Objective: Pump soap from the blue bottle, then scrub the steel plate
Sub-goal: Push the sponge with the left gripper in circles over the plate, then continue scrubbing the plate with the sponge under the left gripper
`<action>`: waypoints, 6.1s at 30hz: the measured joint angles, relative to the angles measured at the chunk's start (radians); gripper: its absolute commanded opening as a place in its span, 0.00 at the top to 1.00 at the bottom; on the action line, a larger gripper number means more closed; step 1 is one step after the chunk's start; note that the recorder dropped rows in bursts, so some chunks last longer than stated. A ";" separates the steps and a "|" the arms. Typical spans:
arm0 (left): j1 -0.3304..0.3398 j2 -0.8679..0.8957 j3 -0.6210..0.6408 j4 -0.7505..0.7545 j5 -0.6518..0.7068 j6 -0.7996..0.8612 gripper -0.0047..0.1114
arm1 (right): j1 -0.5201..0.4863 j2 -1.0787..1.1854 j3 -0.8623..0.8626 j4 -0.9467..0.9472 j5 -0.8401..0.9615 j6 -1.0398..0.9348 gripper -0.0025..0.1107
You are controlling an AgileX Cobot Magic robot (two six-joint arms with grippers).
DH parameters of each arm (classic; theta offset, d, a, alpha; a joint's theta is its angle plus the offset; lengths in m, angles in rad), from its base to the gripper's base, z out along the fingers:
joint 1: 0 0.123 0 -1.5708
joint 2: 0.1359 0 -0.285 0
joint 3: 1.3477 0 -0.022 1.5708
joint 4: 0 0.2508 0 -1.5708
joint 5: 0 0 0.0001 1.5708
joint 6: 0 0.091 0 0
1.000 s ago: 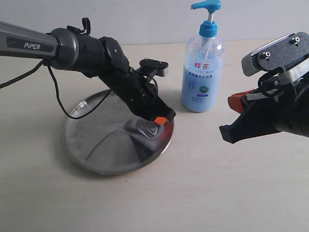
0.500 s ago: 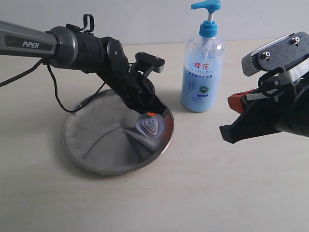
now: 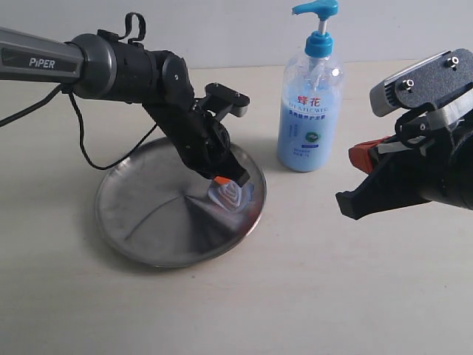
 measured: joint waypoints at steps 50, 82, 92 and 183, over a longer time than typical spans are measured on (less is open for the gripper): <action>-0.104 -0.001 0.000 0.201 -0.094 -0.111 0.96 | 0.000 0.000 0.000 0.000 0.002 0.000 0.98; -0.104 -0.003 0.002 0.433 -0.117 -0.335 0.96 | 0.000 0.000 0.000 0.000 0.002 0.000 0.98; -0.104 -0.003 0.002 0.331 -0.083 -0.238 0.96 | 0.000 0.000 0.000 0.000 0.002 0.000 0.98; -0.100 -0.013 -0.001 0.047 0.116 -0.019 0.96 | 0.000 0.000 0.000 0.000 0.002 0.000 0.98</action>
